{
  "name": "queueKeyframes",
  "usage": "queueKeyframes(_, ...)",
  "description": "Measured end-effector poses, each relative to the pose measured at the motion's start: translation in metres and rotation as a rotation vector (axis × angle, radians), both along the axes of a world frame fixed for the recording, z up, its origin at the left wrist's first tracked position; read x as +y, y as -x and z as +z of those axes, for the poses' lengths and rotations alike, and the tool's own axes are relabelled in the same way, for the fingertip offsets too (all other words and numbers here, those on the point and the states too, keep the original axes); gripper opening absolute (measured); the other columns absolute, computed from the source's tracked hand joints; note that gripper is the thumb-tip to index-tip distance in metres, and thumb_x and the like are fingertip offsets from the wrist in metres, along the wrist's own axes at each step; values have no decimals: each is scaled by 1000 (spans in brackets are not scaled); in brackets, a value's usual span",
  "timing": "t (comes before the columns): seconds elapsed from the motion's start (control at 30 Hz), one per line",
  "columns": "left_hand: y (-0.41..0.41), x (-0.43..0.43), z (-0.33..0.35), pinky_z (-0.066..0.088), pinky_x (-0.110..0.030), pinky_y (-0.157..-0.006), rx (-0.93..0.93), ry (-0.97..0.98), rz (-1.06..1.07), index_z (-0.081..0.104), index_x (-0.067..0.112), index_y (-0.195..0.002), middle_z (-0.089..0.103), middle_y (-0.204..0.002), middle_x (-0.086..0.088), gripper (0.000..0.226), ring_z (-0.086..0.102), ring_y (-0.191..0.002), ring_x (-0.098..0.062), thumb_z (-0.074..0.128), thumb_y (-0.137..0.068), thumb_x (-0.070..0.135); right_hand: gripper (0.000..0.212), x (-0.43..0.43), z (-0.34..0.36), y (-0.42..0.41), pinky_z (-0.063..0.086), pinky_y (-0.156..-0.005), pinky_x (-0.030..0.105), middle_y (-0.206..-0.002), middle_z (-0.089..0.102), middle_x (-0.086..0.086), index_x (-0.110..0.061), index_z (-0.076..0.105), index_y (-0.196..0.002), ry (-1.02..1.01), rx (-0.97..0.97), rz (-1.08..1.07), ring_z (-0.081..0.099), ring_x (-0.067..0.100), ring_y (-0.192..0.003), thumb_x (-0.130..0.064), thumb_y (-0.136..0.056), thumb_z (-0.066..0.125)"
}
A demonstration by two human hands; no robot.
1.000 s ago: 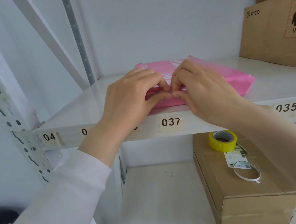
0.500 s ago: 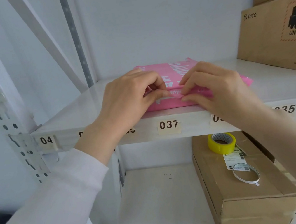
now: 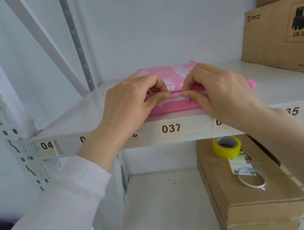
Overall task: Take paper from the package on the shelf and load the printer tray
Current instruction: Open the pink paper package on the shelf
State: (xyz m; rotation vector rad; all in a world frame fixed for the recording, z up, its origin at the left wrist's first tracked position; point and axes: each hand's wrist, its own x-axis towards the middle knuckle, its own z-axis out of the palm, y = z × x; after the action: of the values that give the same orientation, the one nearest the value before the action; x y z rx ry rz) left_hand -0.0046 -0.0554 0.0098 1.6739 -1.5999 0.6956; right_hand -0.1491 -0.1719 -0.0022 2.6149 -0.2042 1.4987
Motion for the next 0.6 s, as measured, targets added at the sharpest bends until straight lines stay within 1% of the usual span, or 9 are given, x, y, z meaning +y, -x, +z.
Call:
queueKeyframes(0.07, -1, -1, -1, 31, -8, -57, 21, 13, -5, 59, 29, -74, 44, -59, 24, 40, 46, -67, 10, 44, -70, 66, 24, 2, -1, -1, 40, -47, 29, -78, 65, 6, -8, 60, -79, -21, -10, -45, 59, 28, -59, -31, -83, 56)
queueKeyframes(0.13, -2, -2, -2, 31, -6, -59, 34, 25, -8, 59, 29, -74, 44, -59, 24, 38, 45, -66, 14, 45, -70, 65, 16, 4, -1, -2, 41, -52, 31, -82, 65, 5, -8, 60, -83, -79, -5, -65, 60, 30, -66, -24, -85, 60)
queueKeyframes(0.2, -3, -3, -3, 32, -7, -58, 37, 38, -6, 58, 30, -74, 45, -59, 23, 35, 46, -66, 12, 48, -72, 64, 13, 6, -1, -2, 43, -57, 35, -85, 65, 4, -9, 59, -85, -136, 2, -68, 60, 29, -72, -22, -86, 62)
queueKeyframes(0.3, -3, -4, -4, 31, -12, -55, 46, 44, 4, 58, 31, -74, 47, -61, 22, 27, 47, -65, 6, 57, -74, 58, 12, 9, 0, -1, 47, -63, 39, -85, 62, 0, -9, 58, -86, -191, 14, -58, 61, 28, -76, -20, -86, 61)
queueKeyframes(0.37, -2, -4, -5, 30, -14, -55, 51, 42, 10, 59, 31, -74, 49, -63, 20, 22, 47, -65, 2, 61, -76, 53, 13, 10, 1, -1, 45, -64, 37, -82, 57, -5, -9, 58, -87, -215, 18, -62, 59, 25, -75, -21, -87, 61)
queueKeyframes(0.47, -2, -4, -4, 33, -19, -56, 99, 54, -4, 60, 30, -74, 54, -66, 16, 21, 48, -64, -5, 62, -76, 51, 14, 12, 2, -1, 41, -63, 34, -82, 52, -8, -8, 58, -88, -236, 9, -71, 52, 19, -72, -23, -87, 60)
queueKeyframes(0.53, -1, -4, -3, 34, -20, -55, 165, 68, -10, 60, 29, -75, 57, -60, 20, 19, 49, -62, -3, 61, -78, 48, 13, 13, 2, -2, 39, -63, 34, -82, 52, -7, -9, 56, -90, -263, -1, -72, 52, 20, -73, -22, -89, 58)
queueKeyframes(0.6, -1, -6, -2, 31, -20, -51, 216, 72, 1, 59, 28, -77, 55, -51, 23, 17, 47, -51, 1, 60, -82, 44, 12, 13, 3, -3, 37, -64, 34, -81, 52, -5, -10, 54, -93, -299, -2, -86, 50, 22, -74, -22, -91, 54)
